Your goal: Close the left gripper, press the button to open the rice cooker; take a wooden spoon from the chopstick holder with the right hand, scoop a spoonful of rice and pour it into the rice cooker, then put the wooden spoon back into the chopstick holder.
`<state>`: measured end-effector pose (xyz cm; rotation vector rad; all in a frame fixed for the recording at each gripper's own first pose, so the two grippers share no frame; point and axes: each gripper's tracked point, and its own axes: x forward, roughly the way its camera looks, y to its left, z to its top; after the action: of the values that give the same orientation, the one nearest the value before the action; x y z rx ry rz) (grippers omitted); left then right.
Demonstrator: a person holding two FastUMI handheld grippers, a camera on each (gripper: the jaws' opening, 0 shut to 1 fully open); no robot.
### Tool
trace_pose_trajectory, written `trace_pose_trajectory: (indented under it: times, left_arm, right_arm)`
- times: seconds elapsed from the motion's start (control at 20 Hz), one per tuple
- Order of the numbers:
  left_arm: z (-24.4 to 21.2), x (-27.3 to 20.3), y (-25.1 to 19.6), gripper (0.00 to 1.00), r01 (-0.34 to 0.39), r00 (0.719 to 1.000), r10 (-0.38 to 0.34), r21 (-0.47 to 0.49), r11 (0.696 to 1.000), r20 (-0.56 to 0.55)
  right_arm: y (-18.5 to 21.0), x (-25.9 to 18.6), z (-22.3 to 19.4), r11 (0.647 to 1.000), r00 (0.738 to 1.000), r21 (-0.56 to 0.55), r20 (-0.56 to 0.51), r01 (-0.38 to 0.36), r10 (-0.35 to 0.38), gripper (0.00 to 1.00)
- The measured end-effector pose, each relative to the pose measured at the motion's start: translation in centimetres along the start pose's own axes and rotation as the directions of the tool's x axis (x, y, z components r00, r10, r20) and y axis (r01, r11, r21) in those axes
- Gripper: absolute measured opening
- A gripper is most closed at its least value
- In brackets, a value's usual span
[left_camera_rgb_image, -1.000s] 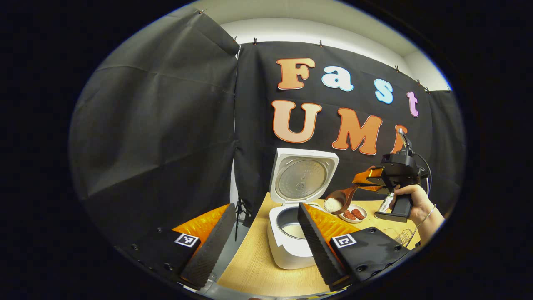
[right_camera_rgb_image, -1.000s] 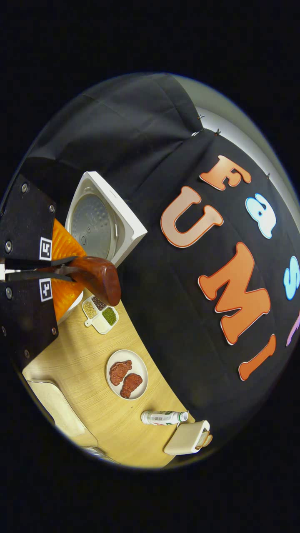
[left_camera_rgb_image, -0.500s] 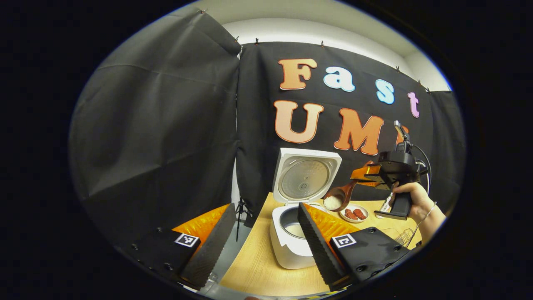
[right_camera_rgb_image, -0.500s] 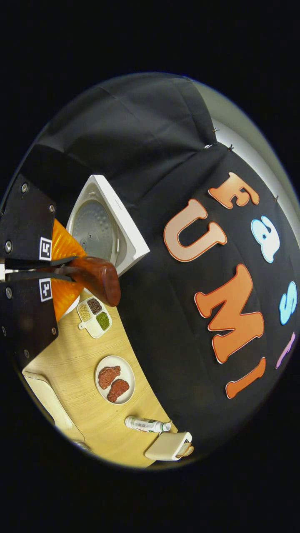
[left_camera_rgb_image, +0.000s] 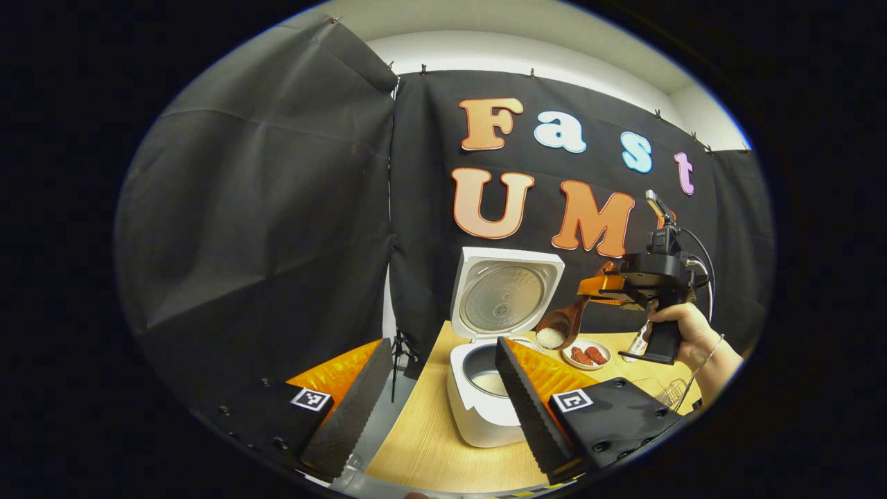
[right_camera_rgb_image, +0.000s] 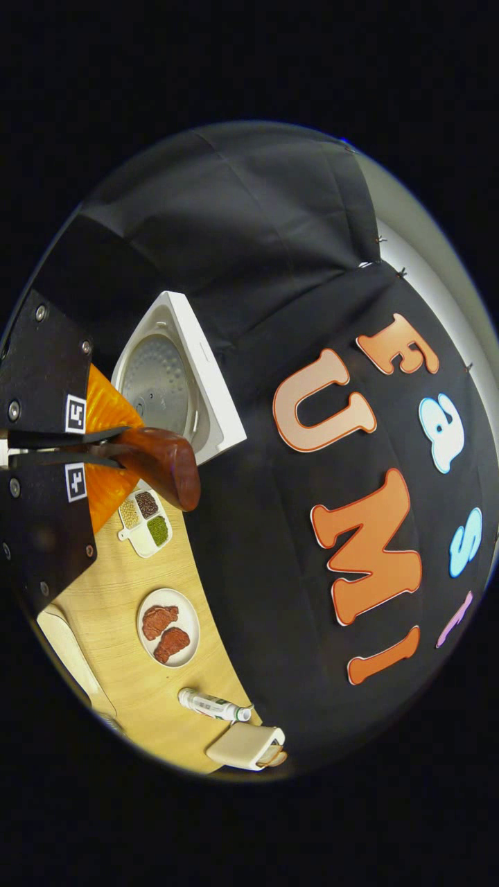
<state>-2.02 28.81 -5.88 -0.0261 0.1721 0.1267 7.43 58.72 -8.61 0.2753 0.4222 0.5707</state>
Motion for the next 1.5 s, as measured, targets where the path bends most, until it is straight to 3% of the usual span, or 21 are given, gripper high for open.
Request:
trace_pose_trajectory:
  times: [0.45,0.75,1.2,1.5]
  left_arm:
    - [-0.3,-0.4,0.0,1.0,0.003,1.0,-0.003,0.0,1.0,-0.002]
    - [-0.4,-0.5,0.0,1.0,0.004,1.0,-0.004,-0.004,1.0,-0.002]
    - [-0.7,-0.8,0.1,1.0,0.002,1.0,-0.002,-0.003,1.0,0.001]
    - [-1.1,-1.0,0.3,1.0,-0.006,1.0,0.006,-0.009,1.0,-0.005]
  right_arm:
    - [1.3,-0.3,-0.7,0.992,0.999,-0.125,0.013,-0.032,0.033,0.01]
    - [1.9,-0.7,-0.8,0.967,0.999,-0.254,0.034,-0.031,0.041,0.01]
    - [3.0,-1.1,-1.1,0.903,0.997,-0.428,0.05,-0.038,0.065,0.01]
    - [3.7,-1.5,-1.8,0.842,0.995,-0.538,0.055,-0.044,0.087,0.01]
